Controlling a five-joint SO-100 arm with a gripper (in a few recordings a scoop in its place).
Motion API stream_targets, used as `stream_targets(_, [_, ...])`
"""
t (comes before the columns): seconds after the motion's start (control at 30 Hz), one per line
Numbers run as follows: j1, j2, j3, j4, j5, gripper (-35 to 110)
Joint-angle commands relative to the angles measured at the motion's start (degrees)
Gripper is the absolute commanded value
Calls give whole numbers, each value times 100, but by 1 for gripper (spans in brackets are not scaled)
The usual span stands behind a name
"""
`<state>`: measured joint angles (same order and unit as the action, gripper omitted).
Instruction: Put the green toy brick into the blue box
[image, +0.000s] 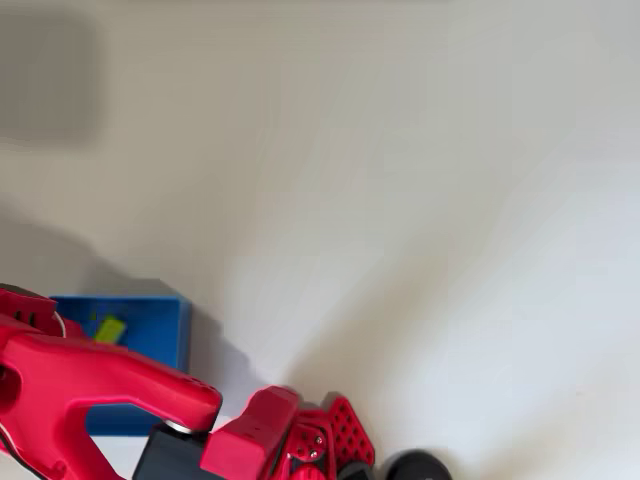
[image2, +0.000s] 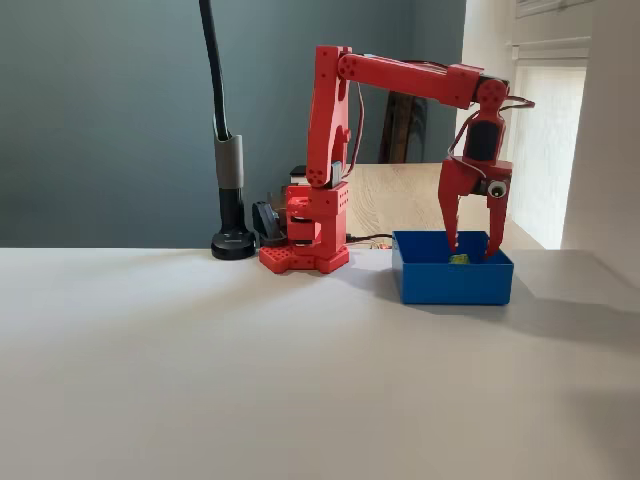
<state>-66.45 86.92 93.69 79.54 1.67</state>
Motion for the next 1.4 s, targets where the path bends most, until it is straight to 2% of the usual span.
stream_targets(0.0, [-70, 202, -88, 246, -9, 24])
stream_targets(0.3, [-35, 281, -677, 606, -158, 18])
stream_targets(0.6, [308, 325, -1336, 905, -193, 0])
stream_targets(0.73, [800, 413, -1626, 949, -114, 0])
stream_targets(1.03, [1608, 1731, -1564, 940, -773, 0])
stream_targets(1.23, [2593, 2443, -1512, 879, -1063, 0])
stream_targets(1.37, [3524, 2751, -1134, 457, -1134, 0])
